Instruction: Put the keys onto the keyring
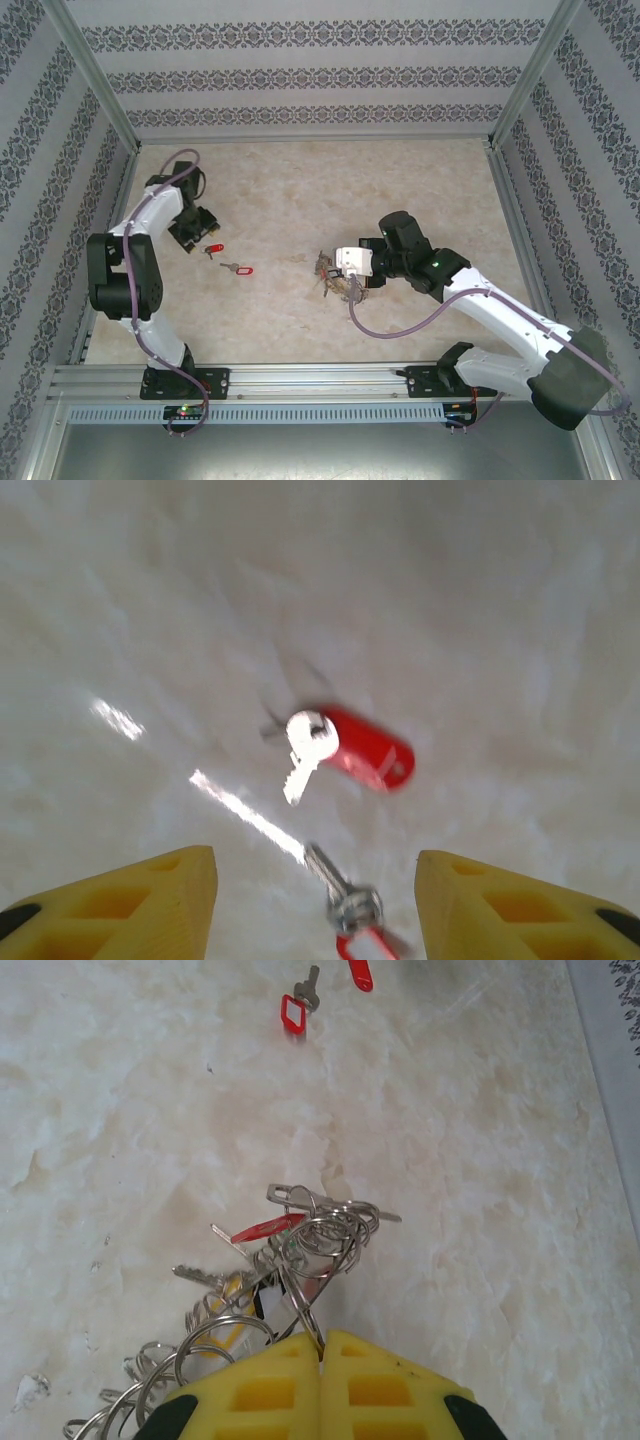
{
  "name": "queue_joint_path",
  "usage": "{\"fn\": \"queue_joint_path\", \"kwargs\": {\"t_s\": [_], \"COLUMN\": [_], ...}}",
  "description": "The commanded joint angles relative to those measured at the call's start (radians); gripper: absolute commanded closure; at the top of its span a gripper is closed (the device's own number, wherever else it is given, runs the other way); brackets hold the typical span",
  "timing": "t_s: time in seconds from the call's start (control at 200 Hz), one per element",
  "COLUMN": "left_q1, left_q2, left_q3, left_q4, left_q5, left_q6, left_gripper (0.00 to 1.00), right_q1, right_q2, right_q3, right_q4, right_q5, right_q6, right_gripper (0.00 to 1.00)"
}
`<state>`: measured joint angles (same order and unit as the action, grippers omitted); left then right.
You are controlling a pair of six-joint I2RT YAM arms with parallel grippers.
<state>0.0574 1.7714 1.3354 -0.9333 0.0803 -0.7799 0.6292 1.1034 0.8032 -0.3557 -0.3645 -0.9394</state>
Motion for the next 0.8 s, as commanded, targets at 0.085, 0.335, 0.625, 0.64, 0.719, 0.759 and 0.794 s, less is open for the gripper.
{"fn": "queue_joint_path", "kwargs": {"t_s": [0.085, 0.335, 0.625, 0.64, 0.719, 0.759, 0.794], "left_q1": [0.049, 0.039, 0.038, 0.038, 0.038, 0.037, 0.036], "left_q2": [0.047, 0.095, 0.183, 0.183, 0.176, 0.174, 0.174], "left_q3": [0.024, 0.035, 0.049, 0.047, 0.036, 0.029, 0.022], "left_q4": [0.041, 0.092, -0.015, -0.017, -0.018, -0.020, -0.017], "left_q5": [-0.052, 0.034, 0.209, 0.214, 0.226, 0.228, 0.232], "left_q6": [0.336, 0.577, 0.708, 0.705, 0.688, 0.679, 0.669], "left_gripper": [0.38, 0.28, 0.50, 0.51, 0.52, 0.53, 0.56], "right_q1": [-0.020, -0.028, -0.036, -0.038, -0.038, -0.039, -0.041], "right_q2": [-0.052, -0.085, -0.107, -0.107, -0.111, -0.114, -0.116], "right_q3": [0.023, 0.018, 0.004, 0.005, 0.003, 0.001, -0.001], "right_q4": [0.006, -0.029, -0.021, -0.023, -0.023, -0.023, -0.022], "right_q5": [-0.057, -0.086, -0.082, -0.082, -0.079, -0.077, -0.075], "right_q6": [0.002, -0.003, 0.002, 0.003, 0.003, 0.003, 0.004], "right_gripper": [1.00, 1.00, 1.00, 1.00, 1.00, 1.00, 1.00]}}
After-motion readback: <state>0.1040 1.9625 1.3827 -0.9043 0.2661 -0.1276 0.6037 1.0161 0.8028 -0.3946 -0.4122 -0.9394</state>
